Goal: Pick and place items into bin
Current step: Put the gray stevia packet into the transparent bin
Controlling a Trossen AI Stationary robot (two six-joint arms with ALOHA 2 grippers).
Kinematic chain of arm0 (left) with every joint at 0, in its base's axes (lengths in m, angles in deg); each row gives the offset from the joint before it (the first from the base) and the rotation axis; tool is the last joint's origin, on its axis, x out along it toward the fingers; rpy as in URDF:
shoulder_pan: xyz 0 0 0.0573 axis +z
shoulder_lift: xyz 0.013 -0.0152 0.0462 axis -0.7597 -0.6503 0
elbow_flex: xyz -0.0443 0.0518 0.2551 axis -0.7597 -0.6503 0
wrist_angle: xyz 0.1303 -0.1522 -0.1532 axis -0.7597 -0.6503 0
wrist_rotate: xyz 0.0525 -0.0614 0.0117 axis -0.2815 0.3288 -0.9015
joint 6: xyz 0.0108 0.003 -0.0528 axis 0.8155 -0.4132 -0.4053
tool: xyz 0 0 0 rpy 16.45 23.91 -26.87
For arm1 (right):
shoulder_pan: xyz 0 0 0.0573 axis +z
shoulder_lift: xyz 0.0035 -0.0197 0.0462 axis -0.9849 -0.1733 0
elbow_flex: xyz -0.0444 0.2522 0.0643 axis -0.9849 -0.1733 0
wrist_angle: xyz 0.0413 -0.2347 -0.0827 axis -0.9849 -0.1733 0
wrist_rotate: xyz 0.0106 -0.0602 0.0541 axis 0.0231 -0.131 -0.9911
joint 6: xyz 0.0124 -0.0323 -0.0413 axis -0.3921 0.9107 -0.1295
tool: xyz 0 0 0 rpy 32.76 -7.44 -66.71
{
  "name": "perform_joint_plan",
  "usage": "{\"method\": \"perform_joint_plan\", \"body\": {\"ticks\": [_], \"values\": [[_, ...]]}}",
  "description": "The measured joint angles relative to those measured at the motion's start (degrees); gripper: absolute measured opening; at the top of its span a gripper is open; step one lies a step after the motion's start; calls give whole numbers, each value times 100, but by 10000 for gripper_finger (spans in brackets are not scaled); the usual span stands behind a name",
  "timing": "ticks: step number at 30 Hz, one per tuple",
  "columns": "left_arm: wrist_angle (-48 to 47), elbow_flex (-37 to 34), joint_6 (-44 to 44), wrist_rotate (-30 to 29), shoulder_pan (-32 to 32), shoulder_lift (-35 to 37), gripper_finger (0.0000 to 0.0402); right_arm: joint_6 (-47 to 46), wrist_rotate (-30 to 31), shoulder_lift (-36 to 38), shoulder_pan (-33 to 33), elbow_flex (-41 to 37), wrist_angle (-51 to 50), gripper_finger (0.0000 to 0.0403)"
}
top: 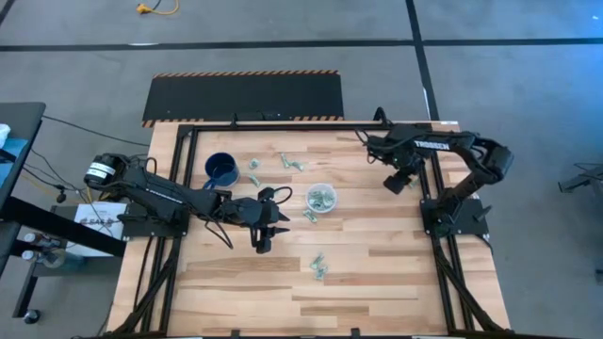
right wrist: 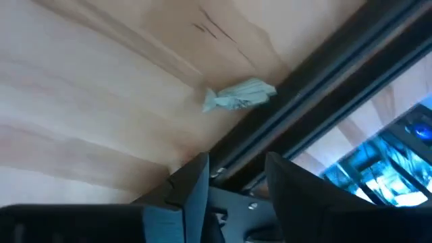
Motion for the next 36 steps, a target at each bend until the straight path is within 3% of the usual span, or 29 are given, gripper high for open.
{"method": "perform_joint_plan", "body": {"ticks": [9,19,28,36], "values": [[52,0,-4,-2,0,0,130,194,604,-800,-8,-171,304,196],[43,0,-6,-4,0,0,130,783,579,-1606,3,-171,650,245],[42,0,-6,-4,0,0,130,1065,562,-1925,-8,-167,755,228],[42,0,-9,-4,0,0,130,1268,498,-1941,-6,-173,821,145]]}}
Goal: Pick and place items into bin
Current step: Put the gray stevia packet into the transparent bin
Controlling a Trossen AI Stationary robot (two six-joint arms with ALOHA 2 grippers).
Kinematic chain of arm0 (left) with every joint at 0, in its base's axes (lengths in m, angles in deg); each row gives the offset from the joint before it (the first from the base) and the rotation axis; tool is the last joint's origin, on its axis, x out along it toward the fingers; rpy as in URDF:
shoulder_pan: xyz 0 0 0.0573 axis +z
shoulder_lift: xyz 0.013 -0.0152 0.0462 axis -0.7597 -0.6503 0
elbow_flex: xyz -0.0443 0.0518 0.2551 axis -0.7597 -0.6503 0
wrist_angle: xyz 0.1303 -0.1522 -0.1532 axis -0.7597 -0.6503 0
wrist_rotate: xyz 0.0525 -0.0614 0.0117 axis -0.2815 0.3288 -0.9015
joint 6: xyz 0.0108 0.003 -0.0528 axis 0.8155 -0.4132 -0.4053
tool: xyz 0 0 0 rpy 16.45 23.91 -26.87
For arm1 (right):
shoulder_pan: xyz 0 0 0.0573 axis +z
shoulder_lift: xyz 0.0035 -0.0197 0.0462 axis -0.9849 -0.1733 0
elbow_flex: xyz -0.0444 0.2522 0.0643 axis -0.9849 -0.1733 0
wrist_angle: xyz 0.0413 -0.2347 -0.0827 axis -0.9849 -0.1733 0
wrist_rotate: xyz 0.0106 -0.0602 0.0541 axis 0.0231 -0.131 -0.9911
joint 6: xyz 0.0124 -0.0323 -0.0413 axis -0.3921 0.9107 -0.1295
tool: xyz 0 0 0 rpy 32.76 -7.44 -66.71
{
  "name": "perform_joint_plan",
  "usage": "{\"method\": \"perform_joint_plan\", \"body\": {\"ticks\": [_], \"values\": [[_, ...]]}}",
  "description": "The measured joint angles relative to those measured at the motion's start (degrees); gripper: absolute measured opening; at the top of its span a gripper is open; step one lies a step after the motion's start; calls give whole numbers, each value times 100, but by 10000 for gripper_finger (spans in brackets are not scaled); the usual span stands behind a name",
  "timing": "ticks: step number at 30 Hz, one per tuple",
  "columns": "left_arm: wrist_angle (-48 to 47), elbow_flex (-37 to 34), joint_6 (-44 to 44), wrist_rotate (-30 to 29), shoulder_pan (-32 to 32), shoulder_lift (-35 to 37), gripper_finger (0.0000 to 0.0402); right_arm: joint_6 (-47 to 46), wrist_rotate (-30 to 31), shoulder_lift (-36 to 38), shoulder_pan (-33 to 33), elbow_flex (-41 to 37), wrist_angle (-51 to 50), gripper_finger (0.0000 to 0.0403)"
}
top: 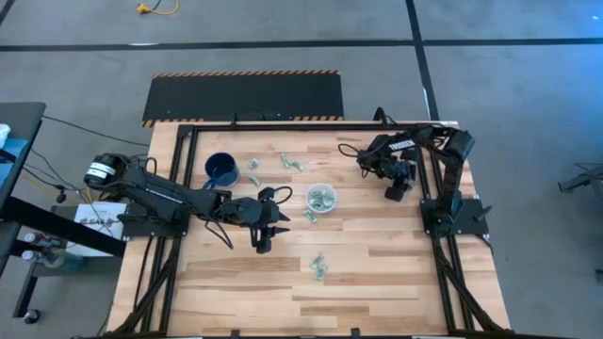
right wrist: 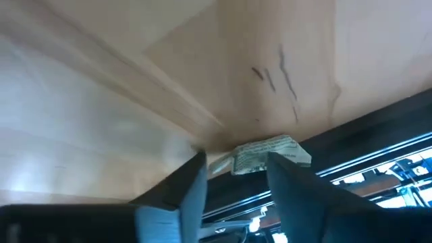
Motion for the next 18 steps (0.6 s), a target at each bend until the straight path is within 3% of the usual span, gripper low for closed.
{"method": "perform_joint_plan", "body": {"ticks": [11,18], "values": [[2,0,0,-4,0,0,130,-17,127,-6,179,-2,82,9],[93,0,0,0,0,0,130,-228,101,200,578,83,-257,8]]}}
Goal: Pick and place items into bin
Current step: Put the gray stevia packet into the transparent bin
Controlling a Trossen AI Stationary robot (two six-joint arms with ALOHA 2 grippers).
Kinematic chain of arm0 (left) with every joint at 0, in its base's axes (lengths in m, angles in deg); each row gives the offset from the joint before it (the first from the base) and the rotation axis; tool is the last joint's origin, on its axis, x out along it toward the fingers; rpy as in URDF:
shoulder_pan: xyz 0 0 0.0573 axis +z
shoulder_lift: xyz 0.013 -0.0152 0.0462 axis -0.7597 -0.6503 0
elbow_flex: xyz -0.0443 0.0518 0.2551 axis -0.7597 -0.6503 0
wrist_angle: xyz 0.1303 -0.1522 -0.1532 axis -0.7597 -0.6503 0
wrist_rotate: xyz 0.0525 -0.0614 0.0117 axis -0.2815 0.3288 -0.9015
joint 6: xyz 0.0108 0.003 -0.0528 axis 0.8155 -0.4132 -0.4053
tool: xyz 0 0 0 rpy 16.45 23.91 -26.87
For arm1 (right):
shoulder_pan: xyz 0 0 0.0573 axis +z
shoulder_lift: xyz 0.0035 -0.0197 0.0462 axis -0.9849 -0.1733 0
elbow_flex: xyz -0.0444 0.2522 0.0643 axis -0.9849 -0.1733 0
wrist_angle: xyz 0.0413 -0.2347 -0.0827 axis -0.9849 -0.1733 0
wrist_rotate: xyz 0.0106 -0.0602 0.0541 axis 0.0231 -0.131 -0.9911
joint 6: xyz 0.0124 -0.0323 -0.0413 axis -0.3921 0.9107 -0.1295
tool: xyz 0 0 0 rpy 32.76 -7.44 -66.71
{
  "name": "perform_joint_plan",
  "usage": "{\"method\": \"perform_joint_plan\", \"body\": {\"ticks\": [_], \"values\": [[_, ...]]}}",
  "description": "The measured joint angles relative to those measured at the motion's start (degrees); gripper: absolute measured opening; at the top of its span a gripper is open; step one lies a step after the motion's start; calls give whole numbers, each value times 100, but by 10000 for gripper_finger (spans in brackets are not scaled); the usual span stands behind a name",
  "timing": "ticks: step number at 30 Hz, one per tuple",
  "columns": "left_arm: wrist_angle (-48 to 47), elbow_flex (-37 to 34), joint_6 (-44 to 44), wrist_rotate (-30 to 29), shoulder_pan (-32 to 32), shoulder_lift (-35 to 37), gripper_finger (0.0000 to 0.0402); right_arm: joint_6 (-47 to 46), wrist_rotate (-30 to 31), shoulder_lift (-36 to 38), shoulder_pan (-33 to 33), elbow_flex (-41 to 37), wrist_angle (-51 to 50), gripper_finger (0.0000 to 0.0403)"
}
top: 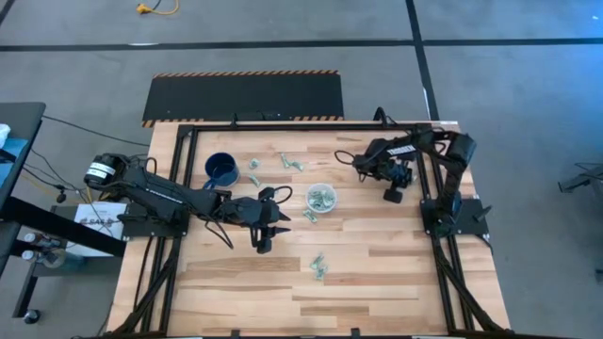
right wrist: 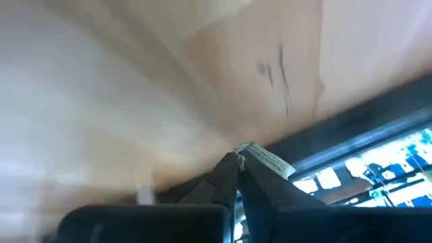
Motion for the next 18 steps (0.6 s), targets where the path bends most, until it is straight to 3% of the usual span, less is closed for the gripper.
{"method": "perform_joint_plan", "body": {"ticks": [5,9,13,18], "values": [[24,0,0,3,0,0,130,-559,-29,341,584,306,-537,5],[36,0,0,5,0,0,130,-711,-62,805,1186,607,-386,3],[36,0,0,7,0,0,130,-744,-339,1374,1772,893,509,3],[36,0,0,9,0,0,130,-603,-844,2064,2389,1027,2407,1]]}}
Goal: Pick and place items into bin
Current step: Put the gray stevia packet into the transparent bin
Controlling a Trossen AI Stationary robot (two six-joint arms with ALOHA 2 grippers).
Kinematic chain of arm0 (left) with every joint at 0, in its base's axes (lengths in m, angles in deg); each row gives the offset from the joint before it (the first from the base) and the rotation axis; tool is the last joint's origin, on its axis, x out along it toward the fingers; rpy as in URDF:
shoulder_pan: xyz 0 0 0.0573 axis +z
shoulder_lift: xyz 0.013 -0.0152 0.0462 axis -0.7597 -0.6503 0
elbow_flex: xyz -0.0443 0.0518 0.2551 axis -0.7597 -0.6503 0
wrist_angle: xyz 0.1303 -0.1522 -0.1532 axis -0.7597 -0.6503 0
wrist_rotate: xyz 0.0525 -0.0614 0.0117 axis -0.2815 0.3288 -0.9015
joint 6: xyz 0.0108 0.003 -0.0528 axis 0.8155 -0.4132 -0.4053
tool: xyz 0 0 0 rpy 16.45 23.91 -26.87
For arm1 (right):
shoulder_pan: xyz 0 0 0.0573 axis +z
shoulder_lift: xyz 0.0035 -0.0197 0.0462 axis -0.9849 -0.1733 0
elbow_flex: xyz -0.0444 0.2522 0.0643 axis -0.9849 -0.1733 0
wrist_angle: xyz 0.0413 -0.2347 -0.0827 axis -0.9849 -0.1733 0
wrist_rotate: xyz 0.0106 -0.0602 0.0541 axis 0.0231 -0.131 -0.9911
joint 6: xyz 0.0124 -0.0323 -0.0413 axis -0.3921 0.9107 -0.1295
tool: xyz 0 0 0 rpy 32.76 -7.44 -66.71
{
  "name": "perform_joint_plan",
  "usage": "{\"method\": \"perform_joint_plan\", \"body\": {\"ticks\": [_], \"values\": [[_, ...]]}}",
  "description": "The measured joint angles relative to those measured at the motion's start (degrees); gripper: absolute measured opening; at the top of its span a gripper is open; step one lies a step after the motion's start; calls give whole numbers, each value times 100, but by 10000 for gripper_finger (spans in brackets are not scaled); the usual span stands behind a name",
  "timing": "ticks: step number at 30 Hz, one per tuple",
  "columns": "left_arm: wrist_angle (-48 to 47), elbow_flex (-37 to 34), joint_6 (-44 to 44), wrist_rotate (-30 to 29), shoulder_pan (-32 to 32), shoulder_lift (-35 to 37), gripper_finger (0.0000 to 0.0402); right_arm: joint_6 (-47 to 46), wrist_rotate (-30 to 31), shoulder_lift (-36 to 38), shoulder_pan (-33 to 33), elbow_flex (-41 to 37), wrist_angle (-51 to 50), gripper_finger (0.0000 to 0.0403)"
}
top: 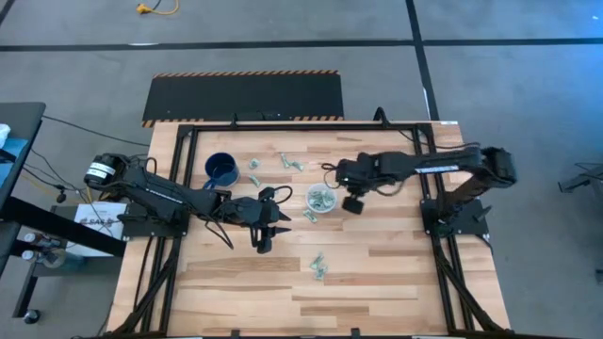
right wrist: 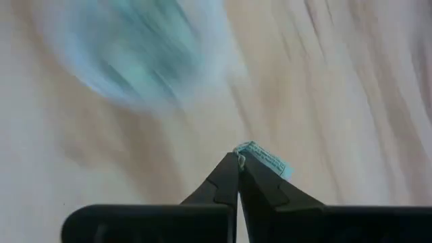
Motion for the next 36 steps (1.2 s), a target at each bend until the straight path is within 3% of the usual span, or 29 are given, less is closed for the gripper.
{"method": "perform_joint_plan", "body": {"ticks": [6,11,20,30,36], "values": [[0,0,0,0,0,0,130,-3,-676,301,387,0,1739,2],[0,0,0,2,0,0,130,-34,-933,57,468,17,2294,2],[-41,0,0,0,0,-2,130,154,-1167,-503,407,-4,2270,26],[-46,0,0,-2,0,-2,130,212,-1150,-577,406,-4,2281,105],[-125,0,0,-5,0,-1,130,208,-1124,-576,419,-4,2016,131]]}}
